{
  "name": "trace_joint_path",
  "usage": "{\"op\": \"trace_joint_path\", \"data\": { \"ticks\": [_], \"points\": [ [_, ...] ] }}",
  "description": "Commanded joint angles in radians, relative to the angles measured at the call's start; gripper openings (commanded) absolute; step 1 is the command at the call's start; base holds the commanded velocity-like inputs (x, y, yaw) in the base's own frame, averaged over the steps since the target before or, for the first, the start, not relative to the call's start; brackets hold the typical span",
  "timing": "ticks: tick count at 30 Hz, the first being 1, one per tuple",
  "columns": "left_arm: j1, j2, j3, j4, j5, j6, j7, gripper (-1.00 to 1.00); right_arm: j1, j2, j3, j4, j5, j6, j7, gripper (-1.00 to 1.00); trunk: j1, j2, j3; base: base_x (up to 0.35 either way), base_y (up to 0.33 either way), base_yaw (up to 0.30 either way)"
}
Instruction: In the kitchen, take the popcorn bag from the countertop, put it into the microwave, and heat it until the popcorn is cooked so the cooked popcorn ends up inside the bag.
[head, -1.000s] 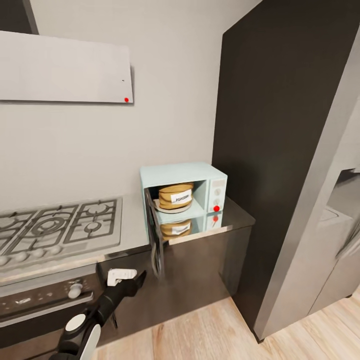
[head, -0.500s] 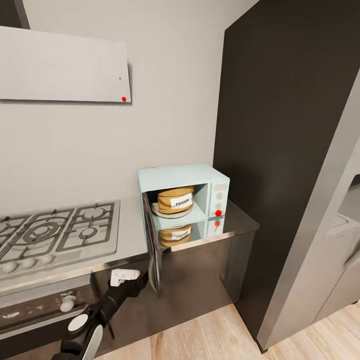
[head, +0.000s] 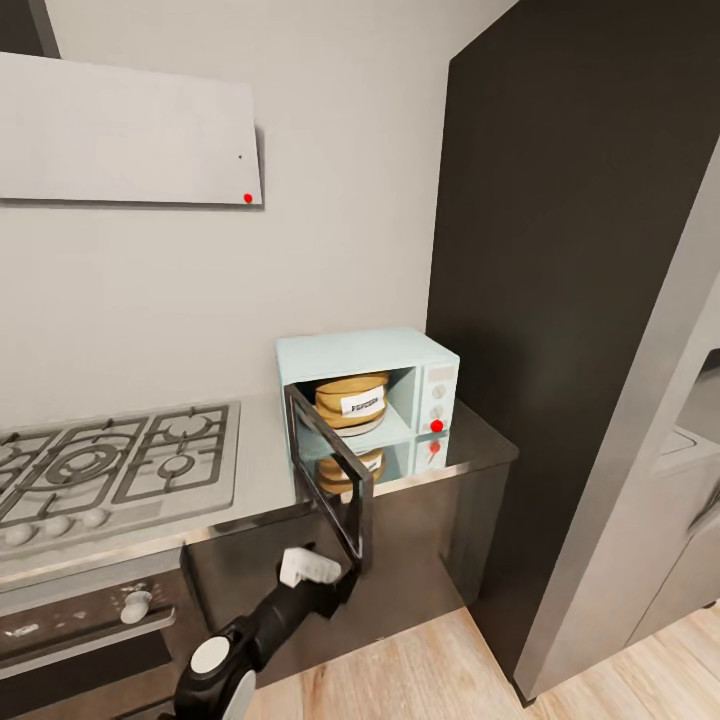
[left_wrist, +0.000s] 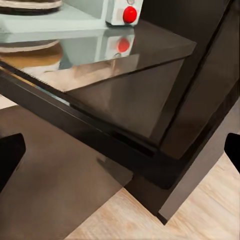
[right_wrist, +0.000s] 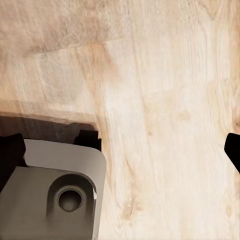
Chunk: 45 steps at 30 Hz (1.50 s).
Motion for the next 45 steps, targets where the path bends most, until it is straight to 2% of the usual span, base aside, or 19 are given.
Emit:
{"op": "trace_joint_path", "data": {
  "ticks": [1, 3, 5, 7, 9, 16, 17, 20, 23, 38, 41, 45],
  "points": [
    [0.000, -0.001, 0.001, -0.004, 0.010, -0.032, -0.001, 1.00, -0.001, -0.003, -0.009, 0.001, 0.010, 0.005, 0.002, 1.00, 0.000, -0.001, -0.001, 0.000, 0.000, 0.000],
    [-0.001, -0.001, 0.001, -0.005, 0.010, -0.048, -0.002, 1.00, -0.001, -0.001, -0.008, 0.001, 0.010, 0.004, 0.002, 1.00, 0.000, -0.001, -0.001, 0.000, 0.000, 0.000],
    [-0.031, -0.001, 0.001, -0.004, 0.009, -0.080, -0.010, 1.00, -0.001, 0.001, -0.008, 0.001, 0.010, 0.002, 0.002, 1.00, 0.000, -0.001, -0.001, 0.000, 0.000, 0.000],
    [-0.075, 0.000, 0.002, 0.002, 0.007, -0.086, -0.012, 1.00, -0.001, 0.001, -0.008, 0.001, 0.010, 0.001, 0.002, 1.00, 0.000, -0.001, -0.001, 0.000, 0.000, 0.000],
    [-0.094, 0.001, 0.003, 0.006, 0.007, -0.085, -0.013, 1.00, -0.001, 0.000, -0.009, 0.001, 0.010, 0.000, 0.002, 1.00, 0.000, -0.001, -0.001, 0.000, 0.000, 0.000],
    [-0.109, 0.005, 0.003, 0.001, 0.005, -0.080, -0.011, 1.00, -0.001, 0.001, -0.009, 0.001, 0.008, 0.002, 0.002, 1.00, 0.000, -0.001, -0.001, 0.000, 0.000, 0.000],
    [-0.109, 0.010, 0.004, 0.000, 0.005, -0.088, -0.010, 1.00, -0.001, 0.002, -0.011, 0.001, 0.000, 0.001, 0.004, 1.00, 0.000, -0.001, -0.001, 0.000, 0.000, 0.000],
    [-0.109, 0.009, 0.004, -0.001, 0.005, -0.091, -0.010, 1.00, -0.001, 0.001, -0.022, 0.001, -0.126, 0.000, 0.002, 1.00, 0.000, -0.001, -0.001, 0.000, 0.000, -0.142],
    [-0.109, 0.009, 0.004, 0.000, 0.004, -0.091, -0.010, 1.00, -0.001, -0.002, -0.024, 0.001, -0.164, -0.001, 0.001, 1.00, 0.000, -0.001, -0.001, 0.000, 0.000, -0.225],
    [-0.109, 0.005, 0.008, 0.008, 0.002, -0.090, -0.001, 1.00, 0.000, -0.006, -0.024, 0.001, -0.172, -0.002, 0.000, 1.00, 0.000, -0.001, -0.001, 0.000, 0.000, -0.241],
    [-0.109, 0.005, 0.010, 0.009, -0.001, -0.091, 0.004, 1.00, 0.030, -0.007, -0.024, 0.001, -0.174, -0.021, 0.000, 1.00, 0.000, -0.001, -0.001, 0.000, 0.000, -0.186],
    [-0.109, 0.007, 0.014, 0.010, -0.002, -0.092, 0.005, 1.00, 0.041, -0.004, -0.025, 0.001, -0.174, -0.042, 0.001, 1.00, 0.000, -0.001, -0.001, 0.000, 0.000, -0.036]
  ]
}}
